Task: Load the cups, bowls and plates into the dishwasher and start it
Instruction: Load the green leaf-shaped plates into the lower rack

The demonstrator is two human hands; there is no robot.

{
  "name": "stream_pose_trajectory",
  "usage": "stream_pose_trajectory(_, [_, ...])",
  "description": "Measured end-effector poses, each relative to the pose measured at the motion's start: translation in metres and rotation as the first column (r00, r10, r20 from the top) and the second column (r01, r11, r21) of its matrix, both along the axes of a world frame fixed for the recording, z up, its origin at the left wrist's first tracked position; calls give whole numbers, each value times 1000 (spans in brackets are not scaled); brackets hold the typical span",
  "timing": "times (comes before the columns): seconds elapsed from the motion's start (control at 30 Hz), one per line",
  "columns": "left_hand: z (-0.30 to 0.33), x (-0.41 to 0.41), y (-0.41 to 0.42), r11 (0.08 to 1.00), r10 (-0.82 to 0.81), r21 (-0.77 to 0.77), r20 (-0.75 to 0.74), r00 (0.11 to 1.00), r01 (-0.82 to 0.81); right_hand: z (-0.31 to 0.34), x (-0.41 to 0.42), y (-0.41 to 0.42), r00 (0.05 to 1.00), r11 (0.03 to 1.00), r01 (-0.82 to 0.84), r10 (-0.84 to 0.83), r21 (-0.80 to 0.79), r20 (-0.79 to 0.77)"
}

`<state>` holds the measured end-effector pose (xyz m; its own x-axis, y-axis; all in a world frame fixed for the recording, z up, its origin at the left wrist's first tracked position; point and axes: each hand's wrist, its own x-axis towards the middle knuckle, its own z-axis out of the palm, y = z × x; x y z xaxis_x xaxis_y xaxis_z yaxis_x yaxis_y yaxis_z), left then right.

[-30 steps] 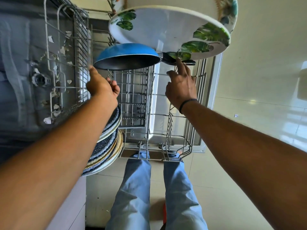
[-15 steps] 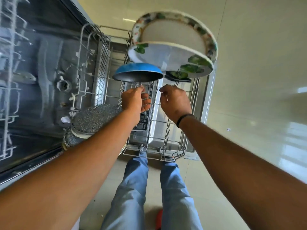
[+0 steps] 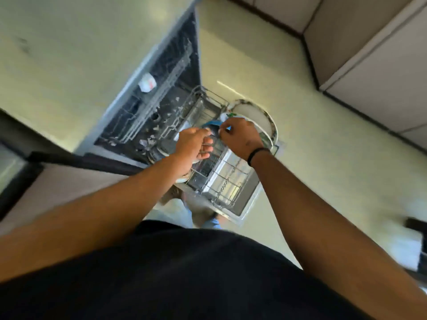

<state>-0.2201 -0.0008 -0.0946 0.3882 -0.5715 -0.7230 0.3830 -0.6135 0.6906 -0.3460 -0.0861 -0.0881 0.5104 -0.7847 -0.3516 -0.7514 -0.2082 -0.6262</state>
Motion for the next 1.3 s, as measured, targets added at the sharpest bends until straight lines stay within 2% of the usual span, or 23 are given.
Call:
stream_pose_trajectory(0.23, [101, 78, 67, 943, 280, -172, -63, 958, -286, 100, 86, 20, 972, 968, -181, 203, -175, 119])
stream_pose_trajectory(0.43, [132, 161, 170, 753, 612, -293, -18, 790, -590, 157, 194, 90, 879, 895, -397, 434, -202, 199])
stream_pose_trajectory(0.57, [143, 210, 262, 545, 801, -427, 10, 599, -722, 171, 282, 162, 770, 802, -544, 594, -246, 233])
stream_pose_trajectory(0.67, [145, 250, 338, 407, 889, -461, 0, 458, -789, 174, 346, 233, 691, 734, -633, 680, -247, 247])
stream_pose_trajectory(0.83, [134, 301, 447, 143, 978, -431, -74, 193, -891, 168, 424, 344, 537, 576, -787, 816, -221, 214])
stream_pose_trajectory(1.03, [118, 313, 539, -192, 977, -371, -161, -141, -908, 150, 481, 457, 320, 351, -925, 926, -143, 201])
stream_pose_trajectory(1.13, [120, 309, 567, -284, 957, -367, -160, -240, -886, 143, 494, 500, 200, 226, -970, 953, -94, 228])
stream_pose_trajectory(1.3, [127, 294, 611, -379, 920, -351, -46, -388, -856, 141, 511, 568, 8, 34, -996, 957, -82, 291])
